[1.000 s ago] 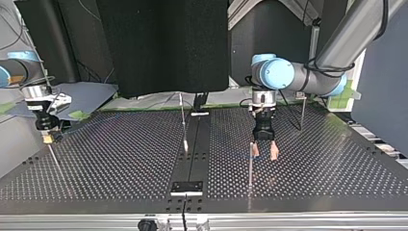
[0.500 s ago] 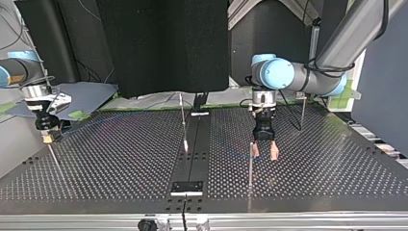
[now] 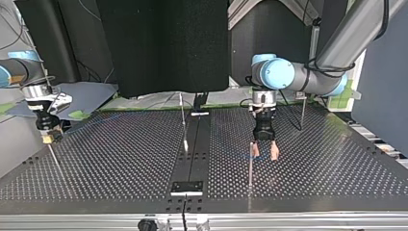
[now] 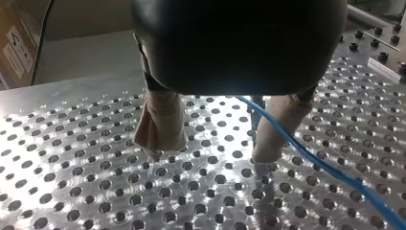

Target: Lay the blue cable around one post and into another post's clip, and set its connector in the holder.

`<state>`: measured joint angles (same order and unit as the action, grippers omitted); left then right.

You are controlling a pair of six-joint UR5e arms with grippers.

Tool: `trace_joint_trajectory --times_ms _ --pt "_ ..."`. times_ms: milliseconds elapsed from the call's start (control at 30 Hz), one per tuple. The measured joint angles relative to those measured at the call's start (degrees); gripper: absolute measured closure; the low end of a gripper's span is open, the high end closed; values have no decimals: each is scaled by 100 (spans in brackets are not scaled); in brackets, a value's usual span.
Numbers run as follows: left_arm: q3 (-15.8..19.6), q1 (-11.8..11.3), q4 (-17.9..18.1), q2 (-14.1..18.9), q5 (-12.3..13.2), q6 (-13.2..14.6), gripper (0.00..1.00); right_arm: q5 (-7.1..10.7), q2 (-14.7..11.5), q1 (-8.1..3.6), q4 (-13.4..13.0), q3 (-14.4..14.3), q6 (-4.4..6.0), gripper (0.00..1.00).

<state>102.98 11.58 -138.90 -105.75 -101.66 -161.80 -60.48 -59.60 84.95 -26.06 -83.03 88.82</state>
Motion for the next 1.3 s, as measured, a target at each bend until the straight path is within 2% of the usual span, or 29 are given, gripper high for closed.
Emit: trace_joint_trajectory --times_ms 33,633,800,967,1067,1300 --pt "0 0 -2 0 0 1 0 0 -1 1 -1 1 0 0" --pt "0 4 -6 -1 -1 9 0 -5 -1 0 -75 1 42 0" --pt "0 3 -6 -1 -4 13 0 -2 -2 0 -88 1 124 0" --pt "0 3 -7 -1 -6 31 0 0 -2 0 -99 1 305 0" --pt "0 3 -16 -1 -9 40 0 0 -2 6 -102 1 369 0" --pt "-1 2 -202 4 -213 276 0 0 -4 17 -131 1 426 0"
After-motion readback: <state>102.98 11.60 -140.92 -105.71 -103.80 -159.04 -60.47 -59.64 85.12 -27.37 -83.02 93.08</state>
